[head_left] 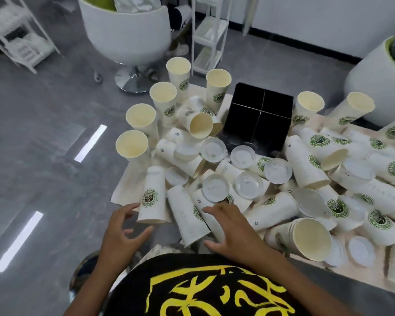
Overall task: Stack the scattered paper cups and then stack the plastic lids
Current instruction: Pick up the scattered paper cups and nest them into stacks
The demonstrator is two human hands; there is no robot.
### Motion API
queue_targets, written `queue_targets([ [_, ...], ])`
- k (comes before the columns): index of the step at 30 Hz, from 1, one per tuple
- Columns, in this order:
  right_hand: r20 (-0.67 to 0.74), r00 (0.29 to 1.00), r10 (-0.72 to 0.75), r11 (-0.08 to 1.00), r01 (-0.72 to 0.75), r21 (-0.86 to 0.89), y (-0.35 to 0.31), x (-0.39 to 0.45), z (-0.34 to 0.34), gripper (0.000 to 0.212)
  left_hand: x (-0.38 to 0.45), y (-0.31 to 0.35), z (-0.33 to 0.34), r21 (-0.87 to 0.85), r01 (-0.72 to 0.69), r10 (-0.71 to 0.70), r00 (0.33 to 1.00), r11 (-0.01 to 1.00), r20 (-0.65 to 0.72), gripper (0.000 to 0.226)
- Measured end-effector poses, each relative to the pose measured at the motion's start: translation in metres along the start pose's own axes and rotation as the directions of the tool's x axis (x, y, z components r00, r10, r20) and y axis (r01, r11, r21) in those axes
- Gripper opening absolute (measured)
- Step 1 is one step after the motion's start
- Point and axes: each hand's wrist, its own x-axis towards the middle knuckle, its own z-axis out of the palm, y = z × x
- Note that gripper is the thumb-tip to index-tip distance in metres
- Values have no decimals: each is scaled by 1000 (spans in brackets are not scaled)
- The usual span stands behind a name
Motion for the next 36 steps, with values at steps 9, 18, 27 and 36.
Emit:
queue_targets([
  [9, -19, 980, -199, 853, 163, -496, 0, 27, 58, 80, 33, -45, 10, 49, 122, -125, 991, 991, 52, 76],
  [18, -276, 906, -320, 911, 214, -352, 9, 27, 61, 35, 50, -46, 17, 83, -40, 30, 993, 996, 113, 68],
  [27, -597, 785, -165, 986, 145, -81, -12, 24, 21, 9, 53, -45, 16, 163, -138, 113, 982, 977, 153, 62],
  [36, -731, 657, 185, 981, -78, 178, -43, -51, -71, 14, 51, -34, 14, 377, -284, 282, 957, 881, 62, 43],
])
